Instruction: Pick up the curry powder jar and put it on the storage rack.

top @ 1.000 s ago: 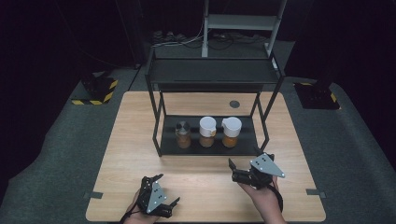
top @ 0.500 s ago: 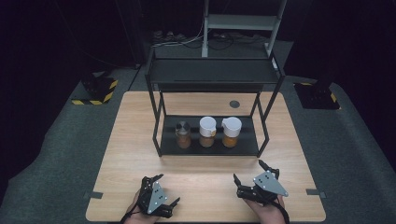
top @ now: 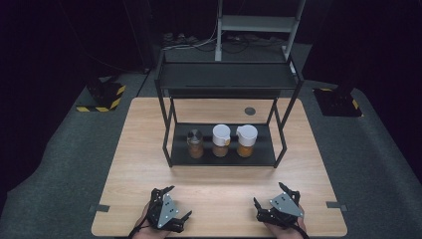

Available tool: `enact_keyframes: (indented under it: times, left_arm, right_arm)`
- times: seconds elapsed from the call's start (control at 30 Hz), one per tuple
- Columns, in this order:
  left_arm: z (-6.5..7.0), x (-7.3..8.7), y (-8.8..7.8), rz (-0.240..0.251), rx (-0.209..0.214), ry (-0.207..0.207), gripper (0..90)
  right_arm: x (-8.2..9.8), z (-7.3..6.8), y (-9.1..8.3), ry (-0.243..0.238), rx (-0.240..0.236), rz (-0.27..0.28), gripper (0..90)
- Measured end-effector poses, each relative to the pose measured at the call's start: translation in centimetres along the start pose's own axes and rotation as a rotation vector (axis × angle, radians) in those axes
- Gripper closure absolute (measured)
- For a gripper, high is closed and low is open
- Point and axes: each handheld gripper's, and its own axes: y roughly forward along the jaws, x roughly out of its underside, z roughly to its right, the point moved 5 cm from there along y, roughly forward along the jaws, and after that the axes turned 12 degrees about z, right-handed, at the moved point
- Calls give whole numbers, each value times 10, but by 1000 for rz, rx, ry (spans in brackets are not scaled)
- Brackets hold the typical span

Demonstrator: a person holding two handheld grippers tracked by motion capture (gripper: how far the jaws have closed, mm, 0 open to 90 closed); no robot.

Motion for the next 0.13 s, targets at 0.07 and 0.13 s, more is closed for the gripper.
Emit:
enact_keyframes:
  times: [0.07, 0.13]
  left_arm:
    - [0, 0, 0, 1, -1, 3, 11]
    - [0, 0, 0, 0, -1, 4, 11]
  right_arm:
    - [0, 1, 0, 6, -1, -5, 0]
    - [0, 2, 0, 14, 2, -8, 0]
